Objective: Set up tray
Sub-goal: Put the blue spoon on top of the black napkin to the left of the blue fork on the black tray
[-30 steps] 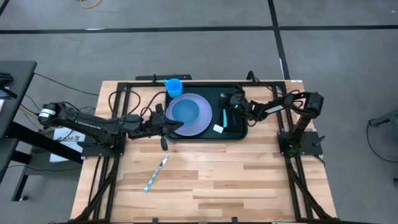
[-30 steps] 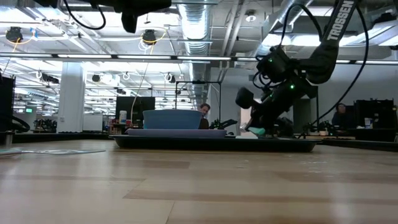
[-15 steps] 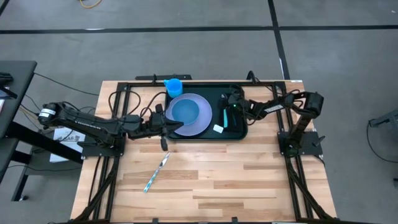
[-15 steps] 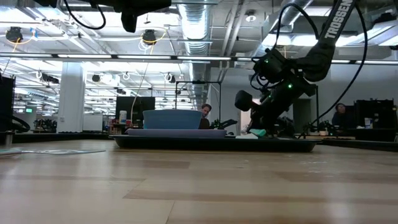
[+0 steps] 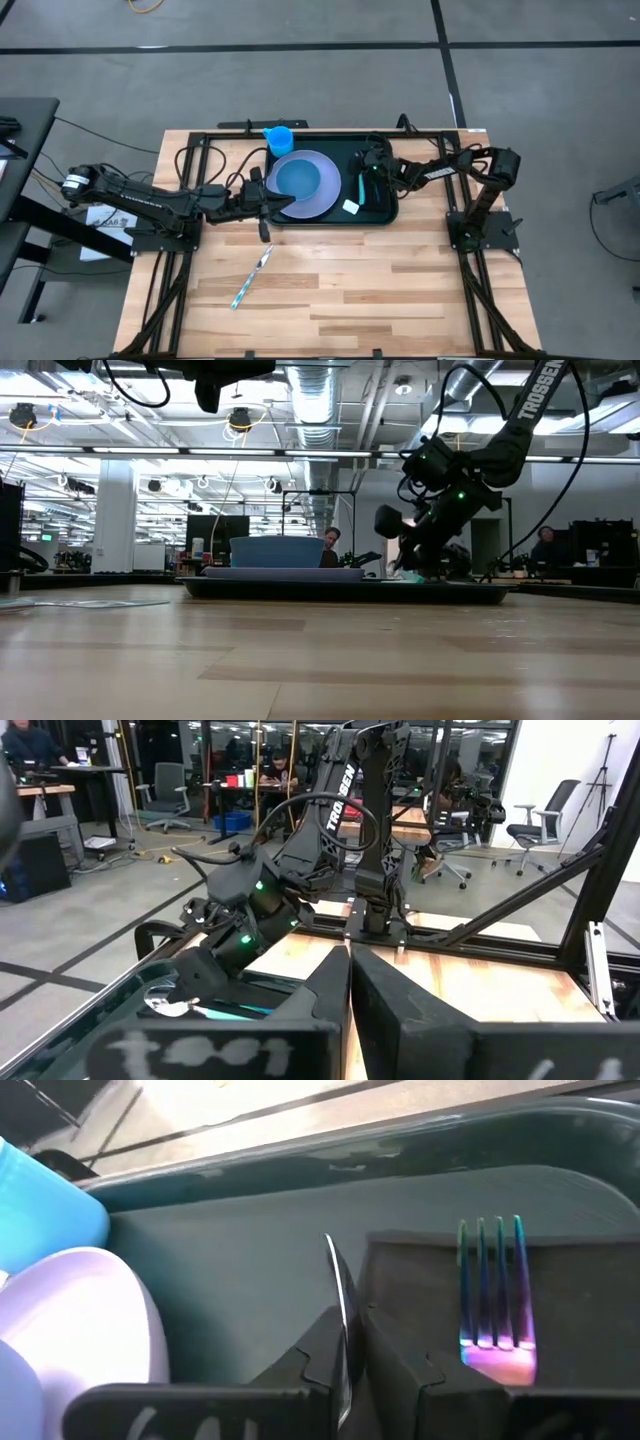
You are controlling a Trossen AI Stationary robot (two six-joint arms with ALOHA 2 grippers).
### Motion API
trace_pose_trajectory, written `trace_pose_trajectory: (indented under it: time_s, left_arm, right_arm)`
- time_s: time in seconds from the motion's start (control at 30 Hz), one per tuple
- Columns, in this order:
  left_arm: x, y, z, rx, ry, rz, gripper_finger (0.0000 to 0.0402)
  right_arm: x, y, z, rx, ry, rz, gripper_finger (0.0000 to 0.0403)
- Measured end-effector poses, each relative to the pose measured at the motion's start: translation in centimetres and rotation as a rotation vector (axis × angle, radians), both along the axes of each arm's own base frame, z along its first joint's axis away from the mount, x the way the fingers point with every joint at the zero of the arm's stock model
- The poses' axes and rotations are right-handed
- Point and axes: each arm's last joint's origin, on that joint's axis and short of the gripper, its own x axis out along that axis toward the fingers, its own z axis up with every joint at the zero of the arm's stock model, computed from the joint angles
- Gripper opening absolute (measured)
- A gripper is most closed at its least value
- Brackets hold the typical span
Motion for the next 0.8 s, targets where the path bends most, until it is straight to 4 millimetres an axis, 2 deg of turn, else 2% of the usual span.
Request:
trace_pose_trajectory:
  time_s: [0.27,0.8]
  left_arm:
    - [0.00,0.00,-0.01,0.000,0.001,-0.001,0.0000]
    - [0.01,-0.01,-0.19,0.000,0.018,-0.001,0.0000]
  right_arm:
    - [-0.24,0.08,-0.27,0.010,0.040,-0.008,0.0051]
    - [-0.76,0.30,-0.17,0.006,0.134,0.020,0.0052]
